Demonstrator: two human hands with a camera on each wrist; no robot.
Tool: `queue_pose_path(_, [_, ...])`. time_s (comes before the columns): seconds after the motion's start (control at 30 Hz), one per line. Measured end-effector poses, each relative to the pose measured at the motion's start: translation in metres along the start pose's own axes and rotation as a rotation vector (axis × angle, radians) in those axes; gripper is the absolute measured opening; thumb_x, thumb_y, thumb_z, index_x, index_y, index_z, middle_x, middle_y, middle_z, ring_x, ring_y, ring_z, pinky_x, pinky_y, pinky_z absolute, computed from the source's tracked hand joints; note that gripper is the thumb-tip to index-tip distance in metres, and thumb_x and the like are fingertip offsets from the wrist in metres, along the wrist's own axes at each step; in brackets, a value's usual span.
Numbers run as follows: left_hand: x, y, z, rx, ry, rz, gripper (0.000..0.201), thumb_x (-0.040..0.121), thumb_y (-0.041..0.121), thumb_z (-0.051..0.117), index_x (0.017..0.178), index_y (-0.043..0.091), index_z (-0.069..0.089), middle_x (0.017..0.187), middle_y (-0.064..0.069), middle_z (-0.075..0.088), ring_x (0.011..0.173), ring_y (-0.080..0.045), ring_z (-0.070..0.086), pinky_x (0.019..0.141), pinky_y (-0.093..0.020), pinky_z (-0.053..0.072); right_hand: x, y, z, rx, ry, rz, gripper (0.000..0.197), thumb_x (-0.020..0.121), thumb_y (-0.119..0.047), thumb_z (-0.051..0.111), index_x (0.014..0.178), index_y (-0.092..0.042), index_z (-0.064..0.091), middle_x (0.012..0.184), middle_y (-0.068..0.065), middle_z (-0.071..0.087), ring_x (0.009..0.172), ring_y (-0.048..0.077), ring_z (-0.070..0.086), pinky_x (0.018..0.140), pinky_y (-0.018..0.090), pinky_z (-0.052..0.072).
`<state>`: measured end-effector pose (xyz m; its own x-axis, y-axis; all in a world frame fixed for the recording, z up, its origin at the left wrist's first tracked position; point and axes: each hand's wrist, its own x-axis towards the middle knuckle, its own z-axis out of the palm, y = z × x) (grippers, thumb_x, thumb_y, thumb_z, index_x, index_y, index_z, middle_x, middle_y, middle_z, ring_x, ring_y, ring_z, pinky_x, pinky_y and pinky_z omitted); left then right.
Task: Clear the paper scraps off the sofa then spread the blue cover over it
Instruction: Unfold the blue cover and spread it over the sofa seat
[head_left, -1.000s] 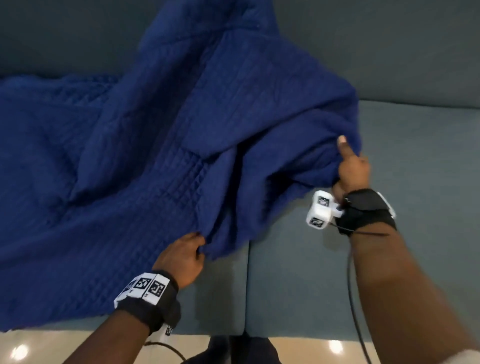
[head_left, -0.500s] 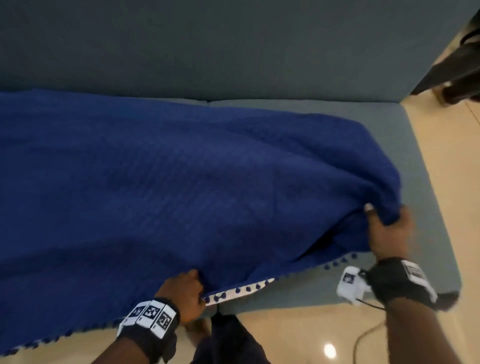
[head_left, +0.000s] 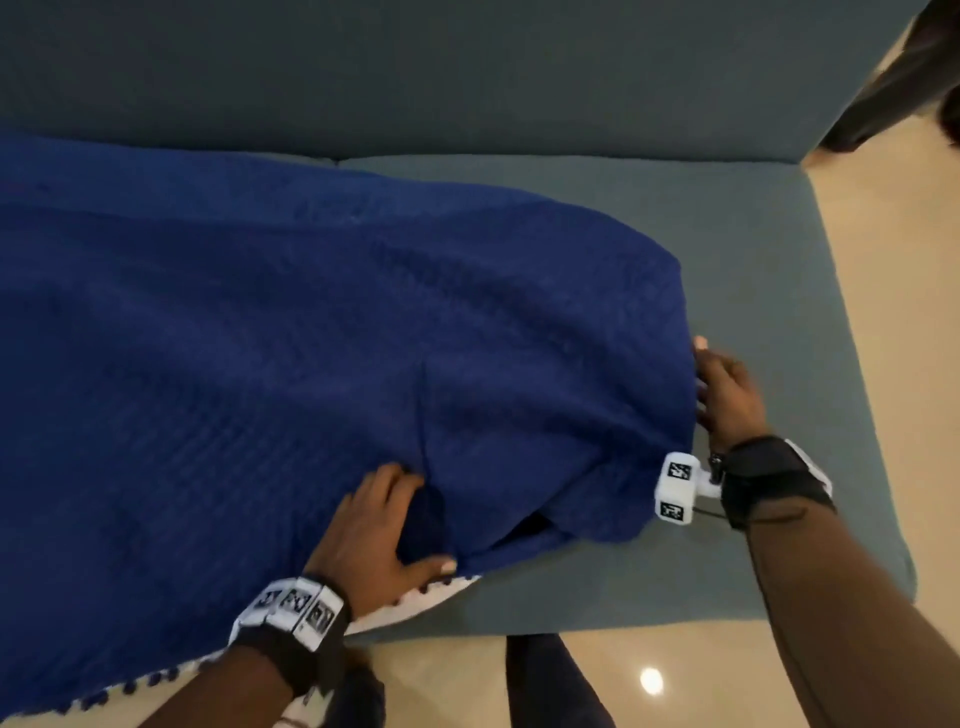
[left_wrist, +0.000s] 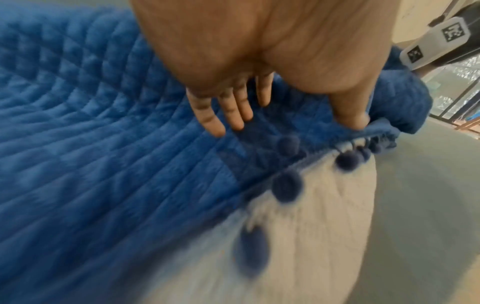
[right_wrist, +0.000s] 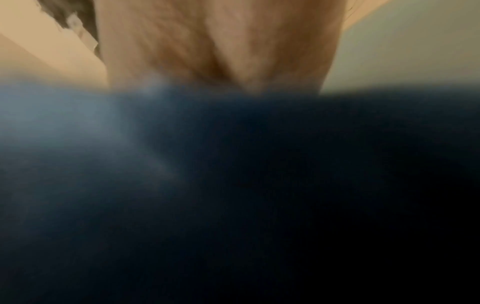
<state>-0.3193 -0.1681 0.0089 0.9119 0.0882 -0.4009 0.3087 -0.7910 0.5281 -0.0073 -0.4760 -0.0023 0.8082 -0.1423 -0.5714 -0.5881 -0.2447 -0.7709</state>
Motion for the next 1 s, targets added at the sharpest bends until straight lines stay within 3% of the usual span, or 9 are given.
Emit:
queue_pose_path(0.13, [0.056,0.072,0.006,-0.030,0.184,-0.016,0.100,0.062,0.088,0.067,0.135,0.026,0.041,0.144,0.001,0.036,0.126,-0.023,0.045,0.099,-0.045,0.046,0.007,-0.007,0.027,-0.024,-0.342,-0.053,0.042,0.102,-0.008,0.059,0.142,-0.006,0.046,0.093,-0.012,0.073,0.071,-0.002,0.070,0.069,0.019,0.058])
queue_pose_path(0.23, [0.096,0.116,0.011,-0.150,0.168,-0.084,0.109,0.054,0.096,0.065,0.136,0.029,0.039,0.138,0.004,0.040,0.124,-0.021,0.044,0.103,-0.045,0.045,-0.014,-0.018,0.040,0.030,-0.638,0.031,0.057,0.084,-0.028,0.081,0.132,-0.009,0.058,0.089,-0.017,0.078,0.075,-0.004,0.071,0.072,0.016,0.058])
queue_pose_path(0.33, [0.121,0.137,0.018,-0.177,0.059,-0.235,0.127,0.048,0.101,0.060,0.150,0.032,0.028,0.140,0.000,0.042,0.129,-0.024,0.043,0.109,-0.045,0.042,-0.027,-0.023,0.040,-0.165,-0.830,0.007,0.036,0.090,-0.032,0.076,0.122,-0.016,0.070,0.106,-0.001,0.081,0.097,0.010,0.074,0.097,0.042,0.060])
queue_pose_path(0.4, [0.127,0.139,0.020,-0.182,0.025,-0.311,0.129,0.045,0.103,0.057,0.149,0.033,0.029,0.143,-0.001,0.042,0.132,-0.026,0.043,0.109,-0.050,0.043,-0.025,-0.036,0.026,-0.174,-0.704,-0.106,0.025,0.096,-0.034,0.073,0.112,-0.016,0.077,0.112,0.007,0.080,0.108,0.020,0.073,0.103,0.054,0.055])
queue_pose_path(0.6, [0.127,0.132,0.021,-0.164,0.010,-0.282,0.079,0.069,0.082,0.045,0.126,0.029,0.051,0.132,0.004,0.046,0.126,-0.027,0.048,0.098,-0.052,0.046,-0.009,-0.108,-0.095,0.403,-0.029,-0.329,0.038,0.092,-0.023,0.079,0.125,-0.006,0.069,0.128,0.022,0.070,0.118,0.033,0.066,0.101,0.052,0.053])
queue_pose_path(0.7, [0.134,0.137,0.026,-0.135,0.012,-0.341,0.089,0.068,0.094,0.035,0.129,0.031,0.048,0.138,0.004,0.046,0.128,-0.026,0.047,0.100,-0.053,0.045,0.022,-0.086,-0.141,0.444,0.307,-0.222,0.054,0.081,-0.029,0.087,0.127,-0.009,0.067,0.126,0.008,0.074,0.114,0.026,0.072,0.099,0.054,0.058])
queue_pose_path(0.8, [0.136,0.153,0.037,-0.116,0.074,-0.281,0.100,0.068,0.100,0.029,0.138,0.029,0.041,0.150,0.005,0.037,0.136,-0.026,0.041,0.103,-0.055,0.043,0.041,-0.038,-0.155,0.280,0.339,-0.059,0.051,0.081,-0.040,0.088,0.121,-0.016,0.066,0.123,0.003,0.073,0.111,0.027,0.072,0.088,0.046,0.061])
queue_pose_path(0.87, [0.133,0.167,0.045,-0.100,0.085,-0.178,0.105,0.066,0.099,0.040,0.143,0.028,0.037,0.159,0.005,0.026,0.144,-0.023,0.032,0.109,-0.053,0.038,0.049,-0.002,-0.162,0.199,0.280,-0.002,0.067,0.072,-0.058,0.088,0.124,-0.021,0.067,0.126,0.001,0.073,0.115,0.027,0.071,0.092,0.048,0.060])
queue_pose_path(1.0, [0.118,0.181,0.075,0.154,-0.034,0.058,0.098,0.054,0.089,0.065,0.130,0.030,0.048,0.165,-0.002,0.019,0.148,-0.025,0.025,0.117,-0.057,0.028,0.049,0.050,-0.175,0.301,0.197,0.185,0.081,0.073,-0.063,0.083,0.141,-0.025,0.057,0.135,0.004,0.069,0.107,0.032,0.070,0.069,0.037,0.056])
